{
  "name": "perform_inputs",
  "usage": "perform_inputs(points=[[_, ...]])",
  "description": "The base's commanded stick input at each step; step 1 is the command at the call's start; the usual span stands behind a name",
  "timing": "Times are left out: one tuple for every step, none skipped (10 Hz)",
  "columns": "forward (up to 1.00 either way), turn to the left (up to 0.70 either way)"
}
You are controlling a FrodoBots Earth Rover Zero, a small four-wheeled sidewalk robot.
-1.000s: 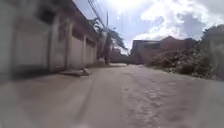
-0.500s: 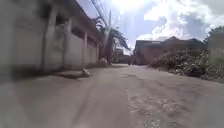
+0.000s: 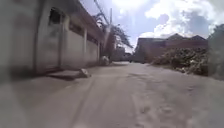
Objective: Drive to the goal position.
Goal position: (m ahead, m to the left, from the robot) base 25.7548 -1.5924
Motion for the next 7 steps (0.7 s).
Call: perform_inputs(points=[[1.00,0.00],[1.00,0.00],[1.00,-0.01],[1.00,-0.04],[1.00,-0.13],[1.00,-0.29],[1.00,0.00]])
